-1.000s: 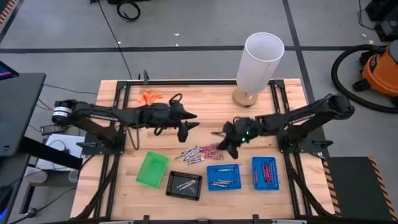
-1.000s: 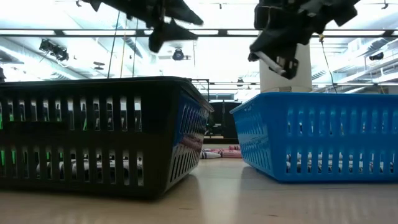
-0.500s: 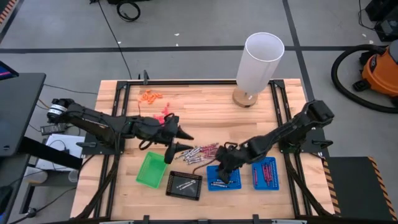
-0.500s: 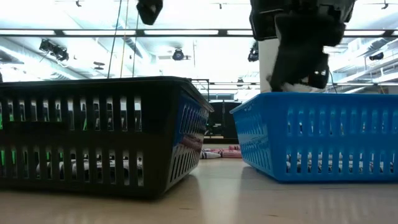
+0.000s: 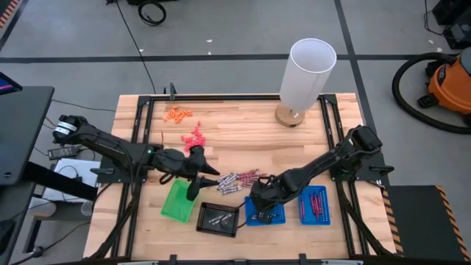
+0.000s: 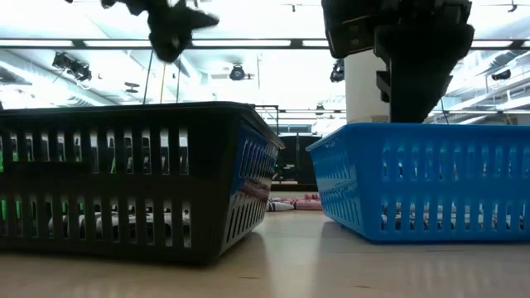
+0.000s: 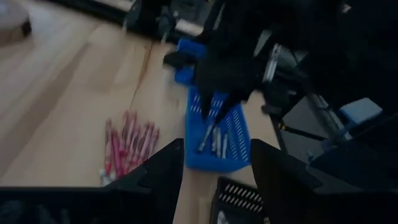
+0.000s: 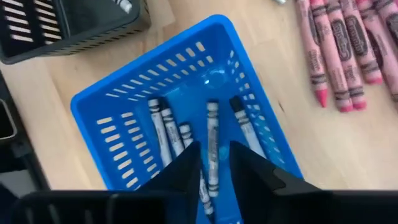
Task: Sort crayons
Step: Put the black crayon into the left blue basket
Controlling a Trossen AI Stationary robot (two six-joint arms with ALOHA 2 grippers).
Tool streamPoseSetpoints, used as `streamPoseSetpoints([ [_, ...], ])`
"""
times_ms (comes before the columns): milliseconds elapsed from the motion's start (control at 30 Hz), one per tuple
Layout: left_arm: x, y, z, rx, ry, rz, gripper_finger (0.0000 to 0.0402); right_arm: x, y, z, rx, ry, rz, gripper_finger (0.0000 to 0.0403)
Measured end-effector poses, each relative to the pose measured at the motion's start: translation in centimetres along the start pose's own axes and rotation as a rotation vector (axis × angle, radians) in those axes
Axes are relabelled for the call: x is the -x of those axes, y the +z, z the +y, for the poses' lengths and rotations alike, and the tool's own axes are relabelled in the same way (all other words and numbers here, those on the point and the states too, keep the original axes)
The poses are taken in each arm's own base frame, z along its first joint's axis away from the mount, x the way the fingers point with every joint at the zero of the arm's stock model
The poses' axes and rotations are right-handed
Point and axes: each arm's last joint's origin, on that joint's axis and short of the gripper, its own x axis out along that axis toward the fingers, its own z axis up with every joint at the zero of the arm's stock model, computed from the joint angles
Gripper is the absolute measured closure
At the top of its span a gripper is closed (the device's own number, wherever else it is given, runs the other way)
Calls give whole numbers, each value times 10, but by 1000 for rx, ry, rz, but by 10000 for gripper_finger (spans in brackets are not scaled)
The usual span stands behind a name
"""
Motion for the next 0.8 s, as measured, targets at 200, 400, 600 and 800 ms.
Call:
streamPoseSetpoints([
  [200, -2, -24, 10, 94, 33, 66, 208, 24, 8, -7, -14, 36, -46, 290],
  [400, -8, -44, 20, 137, 83, 143, 208, 33, 22, -22, -32, 48, -62, 291],
  [600, -26, -58, 30, 187, 162, 222, 209, 35, 31, -34, -42, 14, -50, 291],
  [800, -49, -64, 43, 193, 262, 296, 210, 52, 40, -33, 19, -72, -95, 291],
])
